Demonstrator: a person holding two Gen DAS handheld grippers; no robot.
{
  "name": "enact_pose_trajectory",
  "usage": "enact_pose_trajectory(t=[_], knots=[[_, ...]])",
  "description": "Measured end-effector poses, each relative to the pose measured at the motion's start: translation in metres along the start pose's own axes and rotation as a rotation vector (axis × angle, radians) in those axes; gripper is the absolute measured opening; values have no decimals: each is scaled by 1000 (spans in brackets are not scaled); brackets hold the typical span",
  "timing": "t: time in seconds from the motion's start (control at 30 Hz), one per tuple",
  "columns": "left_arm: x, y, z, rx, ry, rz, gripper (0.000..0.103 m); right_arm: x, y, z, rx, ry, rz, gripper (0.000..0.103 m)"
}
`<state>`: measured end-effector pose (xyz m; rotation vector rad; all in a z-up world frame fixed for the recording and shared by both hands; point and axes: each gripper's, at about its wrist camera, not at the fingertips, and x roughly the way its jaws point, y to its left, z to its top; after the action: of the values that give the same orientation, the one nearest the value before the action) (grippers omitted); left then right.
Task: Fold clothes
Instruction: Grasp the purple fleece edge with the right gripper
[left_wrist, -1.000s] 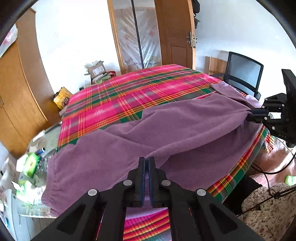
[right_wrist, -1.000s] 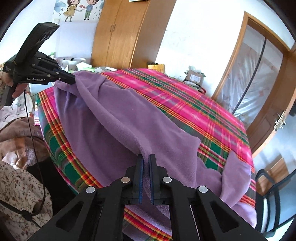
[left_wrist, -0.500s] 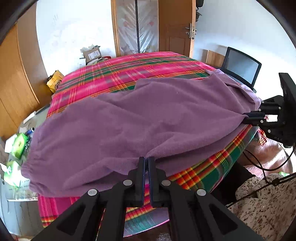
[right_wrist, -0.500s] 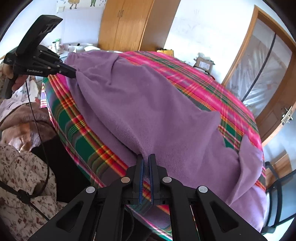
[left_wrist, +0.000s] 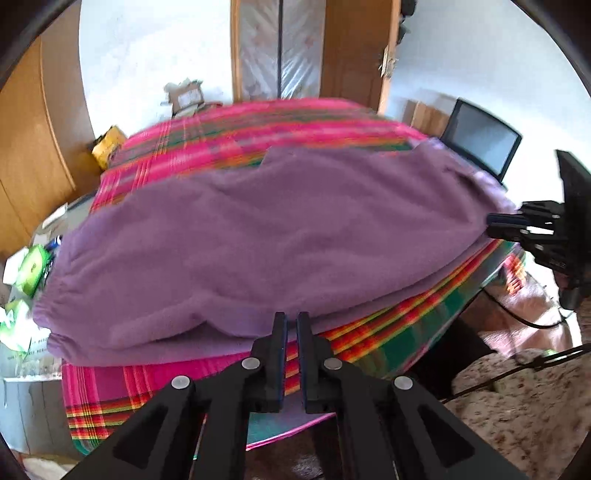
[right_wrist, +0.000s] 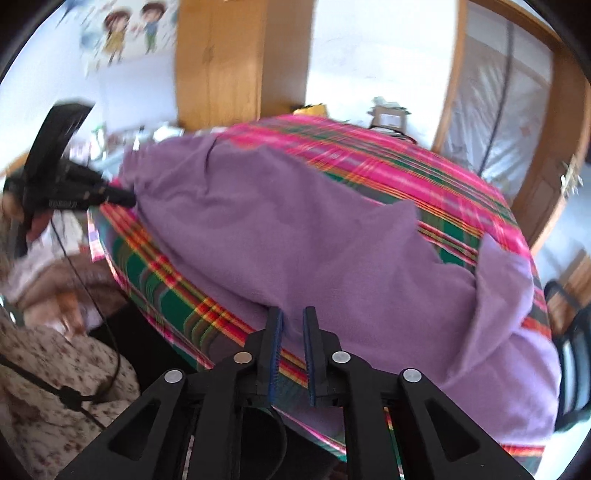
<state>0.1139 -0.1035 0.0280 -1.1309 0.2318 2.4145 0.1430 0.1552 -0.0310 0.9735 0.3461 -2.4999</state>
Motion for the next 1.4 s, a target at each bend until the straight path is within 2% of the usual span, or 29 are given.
enact_pose_trajectory(t=[0.2, 0.27, 0.47, 0.6, 0.7, 0.8, 1.03, 1.4], knots=[[-18, -27, 25, 56, -99, -55, 6, -16, -45, -3, 139, -35, -122, 14], [-9, -35, 37, 60, -97, -82, 11, -18, -58, -4, 166, -41, -157, 14], [37, -66, 65, 64, -10, -139, 11, -13, -84, -3, 190, -16, -270, 19], [60, -96, 73, 116, 36, -188, 11, -7, -98, 2, 202, 1, -295, 26], [67, -122, 78, 191, 33, -229, 11, -3, -105, 6, 204, 7, -309, 30], [73, -134, 85, 208, 35, -259, 11, 3, -112, 10, 200, 17, -318, 31], [90, -138, 100, 176, 69, -307, 11, 24, -133, 27, 195, 51, -322, 31], [117, -140, 108, 134, 130, -314, 11, 61, -159, 44, 218, 124, -363, 31]])
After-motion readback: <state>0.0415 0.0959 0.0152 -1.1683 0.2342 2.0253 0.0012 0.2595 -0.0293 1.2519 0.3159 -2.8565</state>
